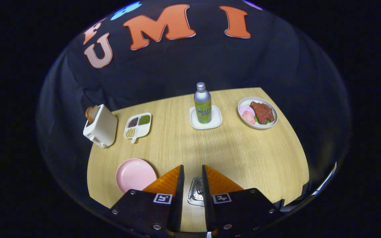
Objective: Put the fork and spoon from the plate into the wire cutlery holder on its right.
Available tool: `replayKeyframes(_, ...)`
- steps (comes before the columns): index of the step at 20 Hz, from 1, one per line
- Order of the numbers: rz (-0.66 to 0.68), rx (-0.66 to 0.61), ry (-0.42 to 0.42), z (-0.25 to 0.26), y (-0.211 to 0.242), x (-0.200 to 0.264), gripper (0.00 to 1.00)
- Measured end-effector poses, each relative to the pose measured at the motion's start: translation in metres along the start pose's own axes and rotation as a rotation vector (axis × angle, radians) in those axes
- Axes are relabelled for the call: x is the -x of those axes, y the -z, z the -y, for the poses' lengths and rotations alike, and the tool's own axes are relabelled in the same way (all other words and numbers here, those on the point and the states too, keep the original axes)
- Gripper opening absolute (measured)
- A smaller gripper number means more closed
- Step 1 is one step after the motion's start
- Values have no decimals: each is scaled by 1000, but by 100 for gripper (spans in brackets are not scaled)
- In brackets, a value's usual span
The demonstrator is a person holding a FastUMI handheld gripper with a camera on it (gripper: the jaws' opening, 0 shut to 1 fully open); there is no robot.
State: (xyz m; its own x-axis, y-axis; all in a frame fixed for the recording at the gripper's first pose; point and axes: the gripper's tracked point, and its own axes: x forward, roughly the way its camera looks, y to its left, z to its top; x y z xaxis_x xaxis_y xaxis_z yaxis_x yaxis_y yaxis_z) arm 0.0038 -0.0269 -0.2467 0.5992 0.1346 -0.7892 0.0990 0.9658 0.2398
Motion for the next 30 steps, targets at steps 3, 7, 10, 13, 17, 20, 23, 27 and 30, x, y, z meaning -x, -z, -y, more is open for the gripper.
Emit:
replayKeyframes(3, 174, 23, 17, -3, -35, 16, 48)
replayKeyframes(7, 403, 75, 39, -9, -86, 49, 77)
replayKeyframes(10, 550, 101, 37, -19, -118, 74, 88)
replayKeyframes(13, 671, 112, 13, -31, -140, 99, 93)
replayKeyframes(17, 759, 158, -21, -52, -147, 115, 94)
replayKeyframes(20, 775, 172, -56, -68, -146, 120, 95)
replayKeyframes(23, 767, 172, -79, -73, -144, 123, 96)
replayKeyframes(27, 771, 180, -93, -82, -146, 122, 96)
replayKeyframes(30, 776, 182, -104, -84, -146, 123, 96)
